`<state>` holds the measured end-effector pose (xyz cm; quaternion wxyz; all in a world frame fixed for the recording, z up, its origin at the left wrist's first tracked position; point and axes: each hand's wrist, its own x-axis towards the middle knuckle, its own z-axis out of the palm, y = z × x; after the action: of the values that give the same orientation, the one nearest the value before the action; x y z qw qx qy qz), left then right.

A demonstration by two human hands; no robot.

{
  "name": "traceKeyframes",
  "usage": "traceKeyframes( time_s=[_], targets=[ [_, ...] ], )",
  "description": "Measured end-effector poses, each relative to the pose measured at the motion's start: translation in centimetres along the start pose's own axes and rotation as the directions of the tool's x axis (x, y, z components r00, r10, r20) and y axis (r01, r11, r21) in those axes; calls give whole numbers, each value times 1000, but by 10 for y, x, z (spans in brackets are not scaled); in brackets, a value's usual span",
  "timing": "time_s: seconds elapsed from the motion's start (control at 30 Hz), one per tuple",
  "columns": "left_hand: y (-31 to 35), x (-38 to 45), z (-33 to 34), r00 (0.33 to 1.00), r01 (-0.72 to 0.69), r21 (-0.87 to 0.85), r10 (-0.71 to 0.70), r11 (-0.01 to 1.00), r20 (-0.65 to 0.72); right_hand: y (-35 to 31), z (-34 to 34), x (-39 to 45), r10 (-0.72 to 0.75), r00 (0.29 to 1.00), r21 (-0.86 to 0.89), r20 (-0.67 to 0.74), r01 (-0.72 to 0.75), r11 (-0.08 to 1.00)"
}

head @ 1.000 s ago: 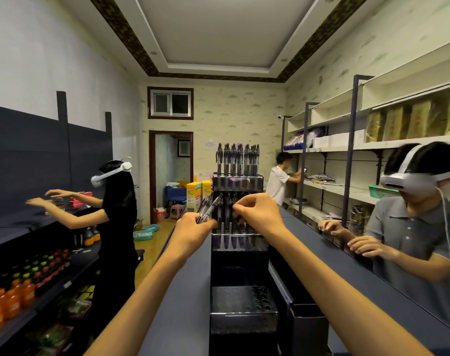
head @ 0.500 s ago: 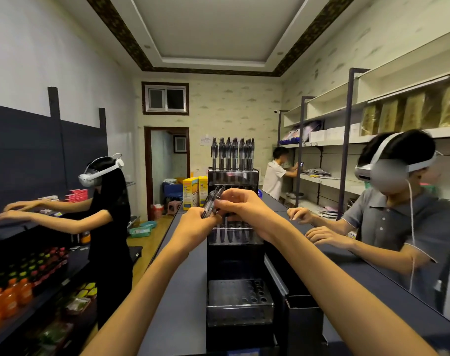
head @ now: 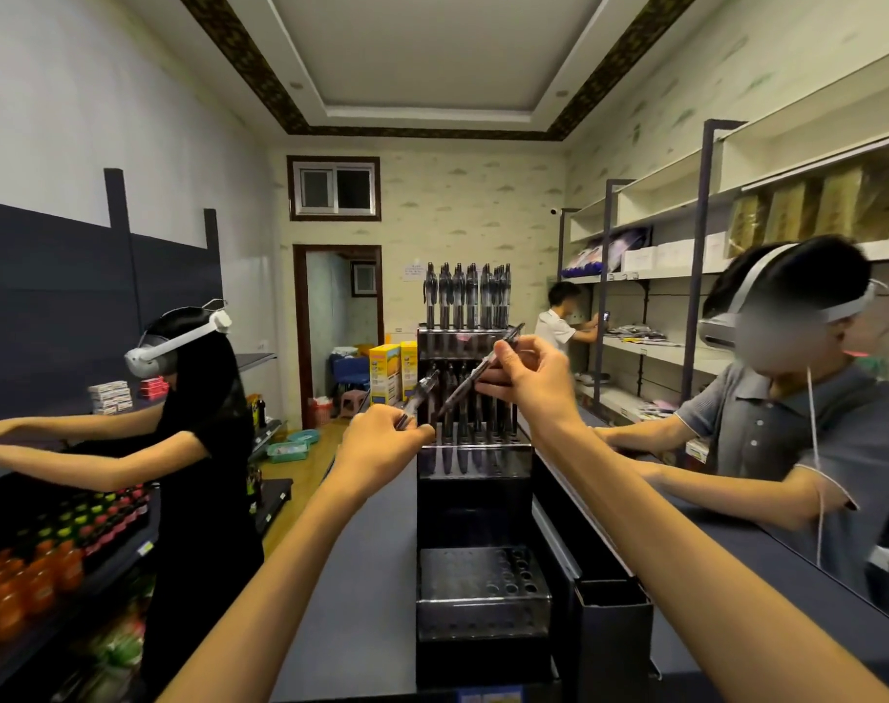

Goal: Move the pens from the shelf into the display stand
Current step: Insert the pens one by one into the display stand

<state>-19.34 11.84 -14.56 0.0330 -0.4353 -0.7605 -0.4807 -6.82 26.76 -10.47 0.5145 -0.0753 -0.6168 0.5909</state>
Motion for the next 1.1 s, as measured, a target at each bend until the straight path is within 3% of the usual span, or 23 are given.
traceKeyframes(
  time_s=[0.1, 0.2, 0.27, 0.37, 0.73, 0.93, 1.1],
  targets=[
    [-2, -3, -3, 999, -14, 51, 17, 999, -48, 2, -7, 2, -118, 993, -280, -32, 104, 954],
    [-3, -6, -4, 998, -50, 80, 53, 996, -40, 1, -10, 3, -292, 956, -600, 35, 254, 758],
    [-4, -6, -5, 997, -64, 105, 69, 992, -45, 2, -8, 5, -353, 933, -709, 71, 296, 640],
    [-4, -5, -7, 995, -69, 127, 77, 990, -62, 7, -5, 7, -368, 925, -750, 95, 309, 584],
    [-3, -7, -10, 988, -77, 186, 99, 979, -116, 18, -3, 10, -325, 941, -791, 98, 272, 548],
    [0, -7, -8, 990, -68, 184, 89, 981, -109, 19, -3, 12, -79, 984, -882, 161, 179, 436],
    [4, -7, -5, 989, -85, 171, 104, 982, -108, 20, -3, 6, -32, 986, -888, 163, 161, 431]
  ],
)
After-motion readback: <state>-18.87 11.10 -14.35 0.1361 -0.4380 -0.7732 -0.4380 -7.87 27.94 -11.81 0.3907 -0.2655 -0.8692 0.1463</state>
